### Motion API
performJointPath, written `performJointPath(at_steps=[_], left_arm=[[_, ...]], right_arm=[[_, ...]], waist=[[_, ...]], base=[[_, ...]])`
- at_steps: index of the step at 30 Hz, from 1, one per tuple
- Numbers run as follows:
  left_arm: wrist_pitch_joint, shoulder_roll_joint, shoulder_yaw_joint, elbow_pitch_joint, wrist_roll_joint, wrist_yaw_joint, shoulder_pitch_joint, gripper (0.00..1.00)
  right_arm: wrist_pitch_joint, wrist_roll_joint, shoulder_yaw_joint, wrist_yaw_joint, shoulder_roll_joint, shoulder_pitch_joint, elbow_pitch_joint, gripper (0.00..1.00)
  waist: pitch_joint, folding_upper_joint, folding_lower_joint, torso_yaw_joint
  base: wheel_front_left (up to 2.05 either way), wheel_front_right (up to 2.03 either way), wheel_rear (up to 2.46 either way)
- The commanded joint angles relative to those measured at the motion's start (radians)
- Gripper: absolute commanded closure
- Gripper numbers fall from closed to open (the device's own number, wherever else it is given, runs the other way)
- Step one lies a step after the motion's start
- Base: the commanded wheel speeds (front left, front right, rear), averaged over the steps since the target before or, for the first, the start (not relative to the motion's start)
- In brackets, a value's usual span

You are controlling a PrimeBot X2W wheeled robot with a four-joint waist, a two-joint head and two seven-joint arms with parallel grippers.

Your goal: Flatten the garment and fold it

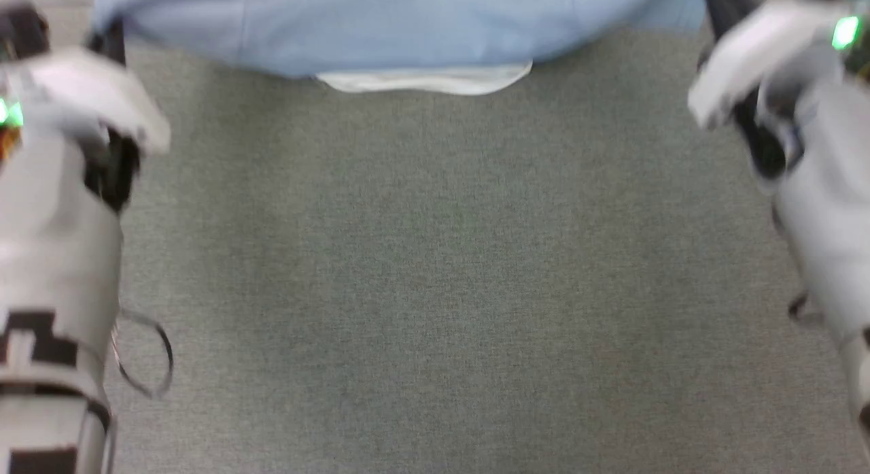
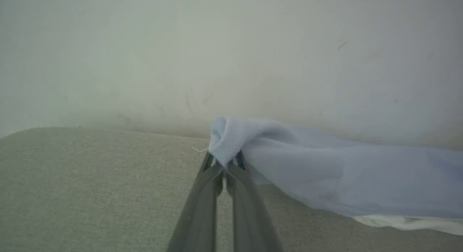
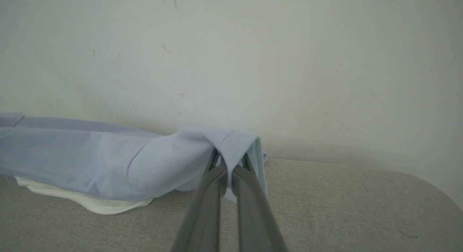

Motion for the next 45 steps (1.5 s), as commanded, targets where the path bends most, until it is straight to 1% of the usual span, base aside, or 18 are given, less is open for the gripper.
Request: performJointPath(at_steps=[1, 6, 10, 12, 15, 19, 21, 25, 27, 29, 32, 35, 37, 40, 41, 42, 43, 45], left_arm=[[-0.018, 0.007, 0.012, 0.003, -0.024, -0.005, 0.075, 1.00], [-0.035, 0.036, 0.034, -0.048, -0.064, -0.008, 0.216, 1.00], [-0.040, 0.074, 0.060, -0.152, -0.091, -0.009, 0.383, 1.00], [-0.040, 0.090, 0.077, -0.223, -0.101, 0.003, 0.483, 1.00], [-0.037, 0.106, 0.104, -0.372, -0.117, 0.053, 0.647, 1.00], [0.037, 0.125, 0.135, -0.668, -0.135, 0.167, 0.898, 1.00], [0.094, 0.133, 0.154, -0.845, -0.143, 0.241, 1.033, 1.00], [0.215, 0.145, 0.187, -1.170, -0.149, 0.385, 1.293, 1.00], [0.260, 0.148, 0.201, -1.291, -0.147, 0.441, 1.395, 1.00], [0.300, 0.149, 0.208, -1.373, -0.145, 0.485, 1.478, 1.00], [0.354, 0.148, 0.206, -1.437, -0.147, 0.530, 1.575, 1.00], [0.396, 0.139, 0.196, -1.456, -0.159, 0.555, 1.639, 1.00], [0.411, 0.131, 0.193, -1.454, -0.170, 0.562, 1.666, 1.00], [0.420, 0.119, 0.183, -1.433, -0.186, 0.557, 1.687, 1.00], [0.417, 0.109, 0.178, -1.426, -0.194, 0.553, 1.685, 1.00], [0.413, 0.103, 0.172, -1.420, -0.197, 0.547, 1.679, 1.00], [0.406, 0.096, 0.167, -1.416, -0.199, 0.541, 1.671, 1.00], [0.395, 0.088, 0.158, -1.408, -0.202, 0.526, 1.651, 1.00]], right_arm=[[-0.020, 0.033, 0.012, -0.001, -0.019, 0.078, -0.012, 1.00], [-0.041, 0.085, 0.033, -0.001, -0.060, 0.228, -0.086, 1.00], [-0.044, 0.111, 0.037, -0.001, -0.112, 0.394, -0.205, 1.00], [-0.030, 0.115, 0.021, -0.001, -0.137, 0.482, -0.277, 1.00], [0.005, 0.105, -0.035, -0.001, -0.170, 0.620, -0.401, 1.00], [0.096, 0.056, -0.162, -0.001, -0.179, 0.824, -0.590, 1.00], [0.152, 0.016, -0.242, -0.001, -0.163, 0.934, -0.701, 1.00], [0.311, -0.057, -0.385, -0.001, -0.084, 1.152, -0.936, 1.00], [0.392, -0.093, -0.450, -0.001, -0.038, 1.250, -1.052, 1.00], [0.474, -0.116, -0.498, -0.001, 0.010, 1.336, -1.151, 1.00], [0.581, -0.136, -0.542, -0.001, 0.077, 1.443, -1.258, 1.00], [0.676, -0.136, -0.568, -0.001, 0.127, 1.531, -1.309, 1.00], [0.739, -0.146, -0.577, -0.001, 0.142, 1.583, -1.320, 1.00], [0.808, -0.133, -0.579, -0.001, 0.162, 1.632, -1.302, 1.00], [0.820, -0.137, -0.575, -0.001, 0.164, 1.638, -1.291, 0.88], [0.821, -0.132, -0.572, -0.001, 0.167, 1.637, -1.284, 0.53], [0.812, -0.128, -0.568, -0.001, 0.168, 1.630, -1.284, 0.00], [0.779, -0.097, -0.564, -0.001, 0.171, 1.605, -1.302, 0.00]], waist=[[-0.069, 0.0000, 0.0000, 0.006], [-0.154, 0.0000, 0.0000, 0.004], [-0.234, 0.0000, 0.0000, -0.004], [-0.262, 0.0000, 0.0000, -0.008], [-0.294, 0.0000, 0.0000, -0.013], [-0.323, 0.0000, 0.0000, -0.012], [-0.330, 0.0000, 0.0000, -0.007], [-0.332, 0.0000, 0.0000, 0.002], [-0.329, 0.0000, 0.0000, 0.009], [-0.327, 0.0000, 0.0000, 0.014], [-0.324, 0.0000, 0.0000, 0.019], [-0.318, 0.0000, 0.0000, 0.025], [-0.312, 0.0000, 0.0000, 0.029], [-0.299, 0.0000, 0.0000, 0.034], [-0.294, 0.0000, 0.0000, 0.036], [-0.290, 0.0000, 0.0000, 0.039], [-0.286, 0.0000, 0.0000, 0.042], [-0.280, 0.0000, 0.0000, 0.050]], base=[[0.00, 0.00, 0.00], [0.00, 0.00, 0.00], [0.00, 0.00, 0.00], [0.00, 0.00, 0.00], [0.00, 0.00, 0.00], [0.00, 0.00, 0.00], [0.00, 0.00, 0.00], [0.00, 0.00, 0.00], [0.00, 0.00, 0.00], [0.00, 0.00, 0.00], [0.00, 0.00, 0.00], [0.00, 0.00, 0.00], [0.00, 0.00, 0.00], [0.00, 0.00, 0.00], [0.00, 0.00, 0.00], [0.00, 0.00, 0.00], [0.00, 0.00, 0.00], [0.00, 0.00, 0.00]])
